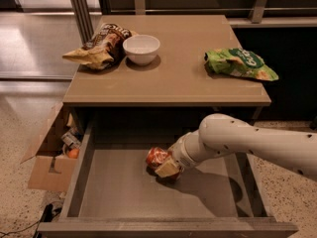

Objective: Place coke can into top drawer

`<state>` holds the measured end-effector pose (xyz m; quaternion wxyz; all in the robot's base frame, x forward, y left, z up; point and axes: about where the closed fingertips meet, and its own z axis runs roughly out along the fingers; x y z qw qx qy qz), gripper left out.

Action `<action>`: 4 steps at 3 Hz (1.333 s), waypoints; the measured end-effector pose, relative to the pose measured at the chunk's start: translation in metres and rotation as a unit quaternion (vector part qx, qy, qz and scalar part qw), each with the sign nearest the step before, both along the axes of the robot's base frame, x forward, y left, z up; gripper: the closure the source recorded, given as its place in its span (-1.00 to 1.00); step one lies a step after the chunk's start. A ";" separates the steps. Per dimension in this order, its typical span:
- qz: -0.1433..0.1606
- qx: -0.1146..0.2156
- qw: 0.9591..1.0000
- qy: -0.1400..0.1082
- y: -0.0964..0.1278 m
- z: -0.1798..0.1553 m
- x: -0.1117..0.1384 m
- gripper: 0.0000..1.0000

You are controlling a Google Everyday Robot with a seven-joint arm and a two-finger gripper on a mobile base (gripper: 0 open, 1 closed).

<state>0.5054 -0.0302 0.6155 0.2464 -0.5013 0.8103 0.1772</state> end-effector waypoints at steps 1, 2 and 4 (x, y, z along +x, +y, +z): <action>0.000 0.000 1.000 0.000 0.000 0.000 0.000 -0.20; 0.000 0.000 1.000 0.000 0.000 0.000 0.000 -0.66; 0.000 0.000 1.000 0.000 0.000 0.000 0.000 -1.00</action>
Offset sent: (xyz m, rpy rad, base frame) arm 0.0000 0.0000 0.0000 0.0000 0.0000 0.0000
